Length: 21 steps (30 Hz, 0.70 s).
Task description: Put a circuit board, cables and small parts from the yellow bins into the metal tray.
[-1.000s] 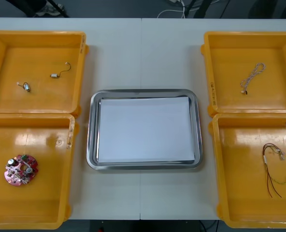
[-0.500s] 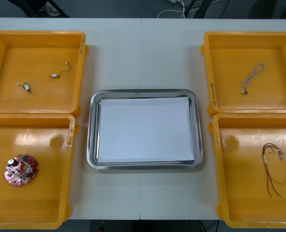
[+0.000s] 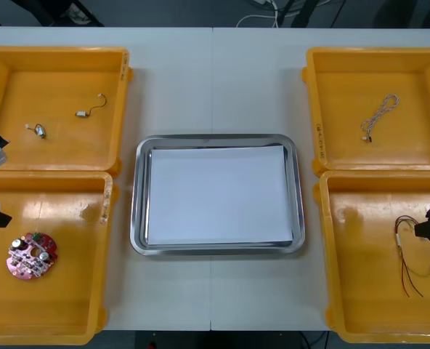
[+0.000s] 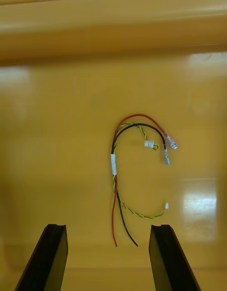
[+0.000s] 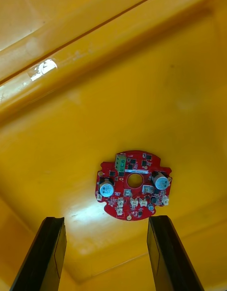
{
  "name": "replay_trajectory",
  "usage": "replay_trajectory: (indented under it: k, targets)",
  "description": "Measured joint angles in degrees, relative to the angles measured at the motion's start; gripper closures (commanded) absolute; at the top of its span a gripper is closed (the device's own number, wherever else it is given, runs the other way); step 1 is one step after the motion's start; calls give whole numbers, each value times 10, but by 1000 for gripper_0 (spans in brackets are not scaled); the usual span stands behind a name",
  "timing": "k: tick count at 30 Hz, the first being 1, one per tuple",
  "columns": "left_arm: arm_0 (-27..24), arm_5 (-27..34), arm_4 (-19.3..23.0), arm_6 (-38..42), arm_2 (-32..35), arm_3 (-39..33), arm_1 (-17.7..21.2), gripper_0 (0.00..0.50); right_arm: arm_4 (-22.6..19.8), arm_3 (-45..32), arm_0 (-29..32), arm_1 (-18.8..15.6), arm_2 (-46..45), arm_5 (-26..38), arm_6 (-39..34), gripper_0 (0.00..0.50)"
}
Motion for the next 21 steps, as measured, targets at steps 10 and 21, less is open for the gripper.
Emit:
replay_trajectory:
  k: [10,21]
  targets:
    - [17,-5,0,-14,-1,0,1,0,34,0,41,3,21,-71,0,0]
    - [17,-65,-25,-112,-56,4,13,0,59,10,52,3,67,-111,0,0]
